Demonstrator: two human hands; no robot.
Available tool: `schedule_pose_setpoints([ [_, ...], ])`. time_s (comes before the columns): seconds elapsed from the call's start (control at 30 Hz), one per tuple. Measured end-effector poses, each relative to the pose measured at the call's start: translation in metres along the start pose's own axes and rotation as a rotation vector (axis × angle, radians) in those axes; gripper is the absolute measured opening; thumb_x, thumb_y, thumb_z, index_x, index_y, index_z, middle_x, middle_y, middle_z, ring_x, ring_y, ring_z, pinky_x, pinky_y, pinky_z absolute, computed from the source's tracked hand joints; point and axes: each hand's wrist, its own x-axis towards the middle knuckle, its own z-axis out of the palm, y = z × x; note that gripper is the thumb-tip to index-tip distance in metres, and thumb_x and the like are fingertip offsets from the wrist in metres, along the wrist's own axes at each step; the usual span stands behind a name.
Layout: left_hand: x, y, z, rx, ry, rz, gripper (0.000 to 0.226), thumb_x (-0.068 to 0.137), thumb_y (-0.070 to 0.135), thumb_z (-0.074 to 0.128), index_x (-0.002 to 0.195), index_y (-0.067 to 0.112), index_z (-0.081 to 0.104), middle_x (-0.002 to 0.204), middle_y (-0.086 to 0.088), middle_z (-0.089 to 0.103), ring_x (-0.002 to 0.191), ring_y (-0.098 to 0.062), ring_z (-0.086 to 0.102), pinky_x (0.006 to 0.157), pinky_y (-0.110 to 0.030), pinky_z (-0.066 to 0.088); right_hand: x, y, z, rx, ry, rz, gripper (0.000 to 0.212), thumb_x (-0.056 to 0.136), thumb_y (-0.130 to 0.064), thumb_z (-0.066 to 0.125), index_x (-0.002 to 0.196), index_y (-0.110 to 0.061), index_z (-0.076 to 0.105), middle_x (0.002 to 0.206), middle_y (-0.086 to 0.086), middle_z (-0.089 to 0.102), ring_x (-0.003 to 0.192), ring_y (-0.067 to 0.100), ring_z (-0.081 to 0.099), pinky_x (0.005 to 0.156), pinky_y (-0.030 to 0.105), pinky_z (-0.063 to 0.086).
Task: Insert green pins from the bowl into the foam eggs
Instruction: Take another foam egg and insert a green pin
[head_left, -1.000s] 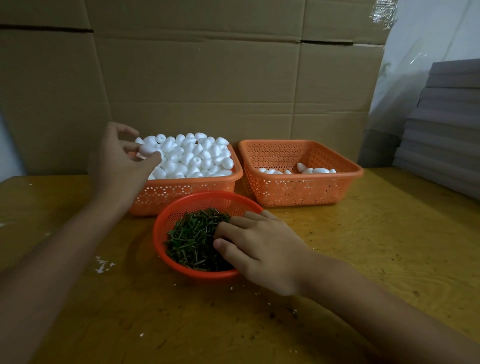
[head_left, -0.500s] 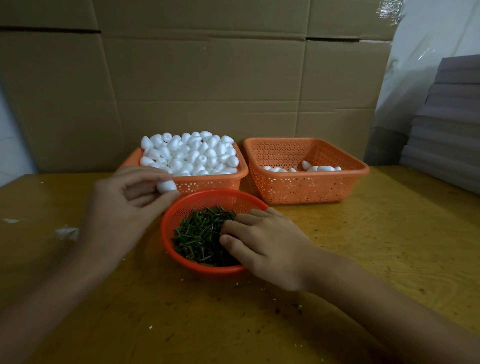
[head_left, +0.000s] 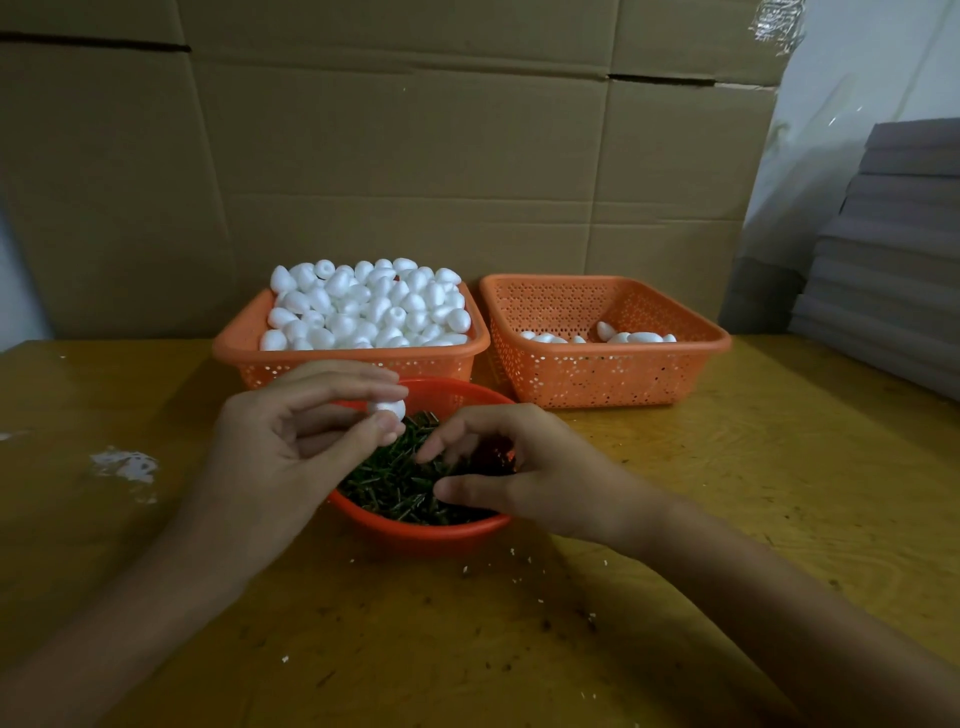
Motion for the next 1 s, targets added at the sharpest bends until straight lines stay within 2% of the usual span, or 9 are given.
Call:
schedule_pose_setpoints([
  [0.1, -0.003, -0.001, 0.003, 0.036, -0.01, 0.02, 0.026, 0.078, 0.012, 0.08, 0.102, 0.019, 0.08, 0.115, 0.001, 0.075, 0.096, -0.015, 0.078, 0.083, -0.026, 0.063, 0.0, 0.001, 0.003, -0.002, 0.031, 0.003, 0.022, 0.09, -0.027, 0.081, 0.11, -0.031, 0.075, 0.1, -0.01, 0.07, 0.103, 0.007, 0.065, 0.095, 0.042, 0.052],
  [0.17, -0.005, -0.002, 0.004, 0.055, -0.013, 0.019, 0.03, 0.077, 0.011, 0.081, 0.104, 0.022, 0.08, 0.112, 0.0, 0.077, 0.093, -0.016, 0.079, 0.083, -0.027, 0.063, 0.0, 0.002, 0.007, -0.034, 0.069, 0.001, 0.019, 0.09, -0.028, 0.08, 0.107, -0.031, 0.074, 0.098, -0.011, 0.071, 0.1, 0.005, 0.066, 0.093, 0.04, 0.052],
  [0.3, -0.007, -0.002, 0.005, -0.02, 0.012, -0.051, 0.041, 0.077, 0.024, 0.082, 0.117, 0.03, 0.076, 0.109, 0.004, 0.08, 0.087, -0.018, 0.081, 0.081, -0.03, 0.064, -0.001, 0.001, 0.012, -0.033, 0.116, -0.018, 0.012, 0.091, -0.026, 0.079, 0.1, -0.027, 0.071, 0.094, -0.009, 0.073, 0.096, 0.007, 0.069, 0.092, 0.045, 0.052],
  [0.4, -0.008, -0.001, 0.006, -0.016, 0.003, -0.044, 0.04, 0.076, 0.025, 0.083, 0.114, 0.036, 0.075, 0.109, 0.005, 0.079, 0.085, -0.018, 0.08, 0.078, -0.027, 0.064, -0.001, 0.001, 0.011, 0.006, 0.093, -0.009, 0.01, 0.092, -0.025, 0.079, 0.098, -0.023, 0.071, 0.094, -0.007, 0.076, 0.097, 0.009, 0.072, 0.094, 0.048, 0.053],
  [0.5, -0.009, -0.001, 0.006, 0.024, -0.013, -0.022, 0.031, 0.079, 0.021, 0.083, 0.105, 0.036, 0.077, 0.106, 0.006, 0.08, 0.089, -0.017, 0.08, 0.078, -0.028, 0.064, 0.0, 0.001, 0.01, 0.033, 0.068, -0.016, 0.007, 0.094, -0.019, 0.076, 0.099, -0.019, 0.07, 0.094, -0.008, 0.078, 0.098, 0.005, 0.073, 0.097, 0.047, 0.053],
  [0.67, -0.008, -0.002, 0.006, 0.033, -0.003, 0.004, 0.027, 0.077, 0.019, 0.083, 0.103, 0.026, 0.078, 0.11, 0.004, 0.078, 0.089, -0.018, 0.079, 0.078, -0.032, 0.065, 0.0, 0.002, 0.012, 0.065, 0.063, -0.011, 0.01, 0.096, -0.017, 0.074, 0.104, -0.019, 0.068, 0.095, -0.009, 0.08, 0.099, 0.002, 0.073, 0.1, 0.047, 0.052],
  [0.77, -0.008, -0.003, 0.006, 0.047, -0.012, 0.009, 0.027, 0.078, 0.019, 0.083, 0.104, 0.025, 0.077, 0.11, 0.003, 0.077, 0.092, -0.018, 0.078, 0.076, -0.036, 0.065, 0.001, 0.003, 0.012, 0.066, 0.069, 0.005, 0.016, 0.094, -0.016, 0.075, 0.108, -0.022, 0.07, 0.096, -0.01, 0.08, 0.1, -0.001, 0.072, 0.101, 0.044, 0.053],
  [0.9, -0.008, -0.002, 0.005, 0.005, -0.012, 0.009, 0.036, 0.078, 0.019, 0.082, 0.112, 0.031, 0.074, 0.112, 0.003, 0.077, 0.093, -0.019, 0.078, 0.076, -0.033, 0.065, 0.002, 0.005, 0.012, 0.062, 0.077, 0.023, 0.021, 0.095, -0.012, 0.074, 0.113, -0.023, 0.072, 0.099, -0.008, 0.08, 0.103, 0.002, 0.072, 0.101, 0.044, 0.054],
  [1.0, -0.008, -0.002, 0.006, 0.016, -0.019, 0.021, 0.034, 0.08, 0.016, 0.083, 0.11, 0.029, 0.075, 0.109, 0.002, 0.078, 0.088, -0.02, 0.079, 0.074, -0.034, 0.065, 0.003, 0.006, 0.013, 0.036, 0.072, 0.026, 0.02, 0.096, -0.013, 0.073, 0.114, -0.021, 0.075, 0.101, -0.008, 0.08, 0.105, 0.003, 0.072, 0.101, 0.045, 0.054],
])
